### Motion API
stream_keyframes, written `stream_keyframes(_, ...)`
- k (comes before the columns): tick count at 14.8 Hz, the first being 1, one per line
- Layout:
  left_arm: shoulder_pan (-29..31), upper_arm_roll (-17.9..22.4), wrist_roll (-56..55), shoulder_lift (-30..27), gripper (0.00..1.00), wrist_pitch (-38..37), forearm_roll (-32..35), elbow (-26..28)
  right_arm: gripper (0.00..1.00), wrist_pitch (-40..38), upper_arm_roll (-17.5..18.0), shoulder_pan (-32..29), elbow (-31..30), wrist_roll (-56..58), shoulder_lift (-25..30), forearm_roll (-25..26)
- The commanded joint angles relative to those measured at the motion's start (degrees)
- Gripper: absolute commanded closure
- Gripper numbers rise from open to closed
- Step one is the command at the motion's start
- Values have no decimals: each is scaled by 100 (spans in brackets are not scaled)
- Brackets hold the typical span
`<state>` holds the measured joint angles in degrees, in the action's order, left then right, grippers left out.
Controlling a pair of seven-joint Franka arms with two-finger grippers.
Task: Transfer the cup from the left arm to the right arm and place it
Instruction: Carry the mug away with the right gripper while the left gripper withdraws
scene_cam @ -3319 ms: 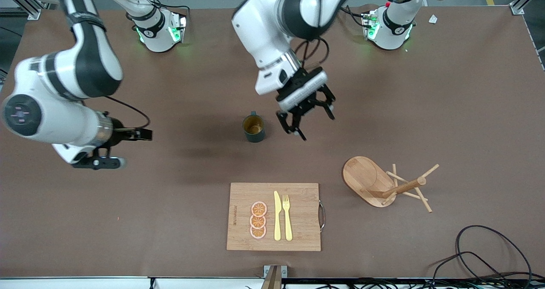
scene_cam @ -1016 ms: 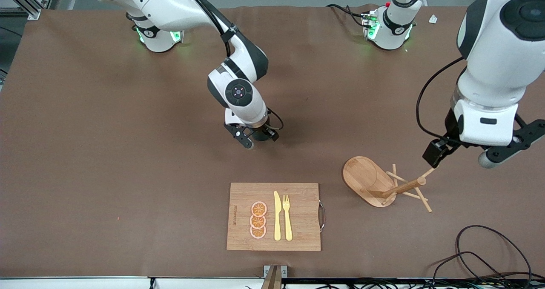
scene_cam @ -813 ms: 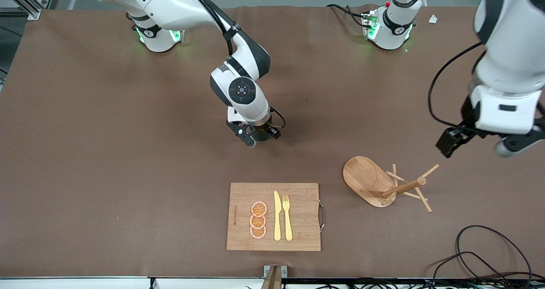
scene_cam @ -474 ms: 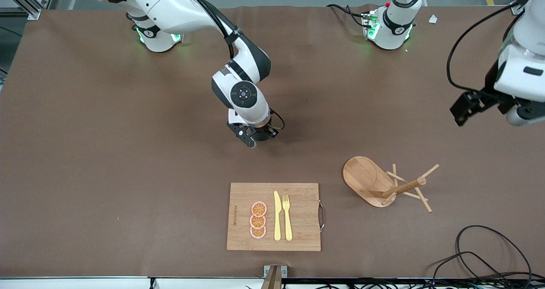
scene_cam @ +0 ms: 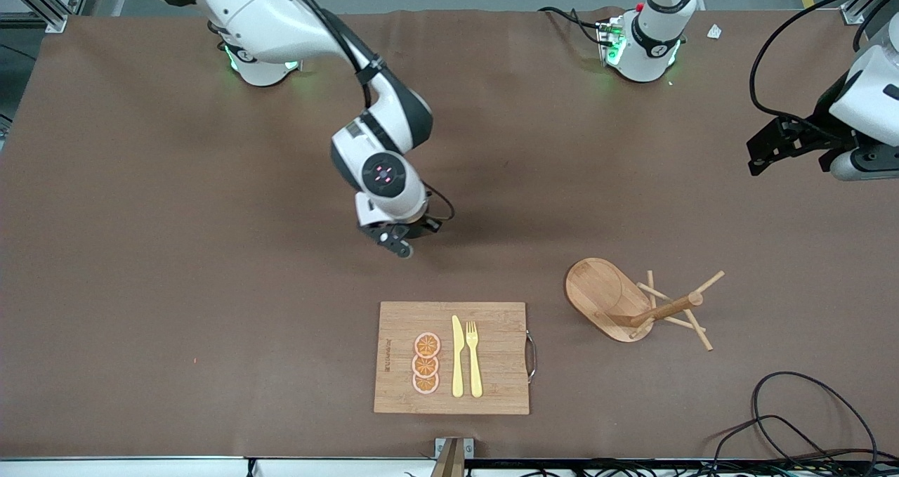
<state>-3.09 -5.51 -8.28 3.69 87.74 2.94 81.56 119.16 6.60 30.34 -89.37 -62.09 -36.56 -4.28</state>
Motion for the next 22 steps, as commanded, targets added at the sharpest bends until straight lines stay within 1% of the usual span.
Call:
stream_keyframes(1,2,-3,195,-412,0,50,-127,483,100,-603,-1,-886,-125,1711,483,347)
stream_keyframes(3,10,-3,204,-535,0,59,-240,650,99,-613,8,-1606,-116,3038,536,603)
stream_keyframes(5,10,-20,204,-737,0,68,-276,843,99,-561,8,-2248,-99,4217,536,639)
stream_keyframes(8,19,-21,213,-870,0,138,-276,1003,98,-342,8,-3128,-19,5572,466,604)
stream_keyframes(10,37,-29,222,-887,0,147,-276,1029,97,-200,8,-3428,-28,6066,352,630)
stream_keyframes(12,194,-82,344,-949,0,156,-285,1046,97,-200,8,-3648,-28,6374,255,630)
stream_keyframes(13,204,-82,449,-949,0,156,-294,1047,95,-183,8,-3745,-28,6498,202,630)
stream_keyframes(14,239,-82,502,-949,0,156,-294,1055,92,-148,8,-3833,-28,6551,132,621)
stream_keyframes(15,317,-108,512,-940,0,156,-294,1055,86,-86,8,-3868,-28,6552,71,621)
stream_keyframes(16,388,-195,512,-931,0,156,-285,1055,74,-34,8,-3860,-19,6552,70,638)
stream_keyframes(17,519,-327,520,-931,0,191,-285,1047,65,-33,8,-3834,7,6534,79,639)
stream_keyframes(18,616,-380,521,-931,0,252,-294,1047,53,-42,8,-3807,120,6517,87,639)
stream_keyframes(19,626,-372,521,-931,0,270,-294,1047,45,-77,-1,-3807,260,6516,88,647)
stream_keyframes(20,626,-372,521,-931,0,287,-294,1047,26,-94,-1,-3824,366,6525,105,647)
stream_keyframes(21,617,-363,512,-940,0,288,-285,1038,0,-103,8,-3842,428,6525,149,639)
stream_keyframes(22,608,-372,512,-949,0,279,-285,1038,0,-103,16,-3833,472,6543,193,639)
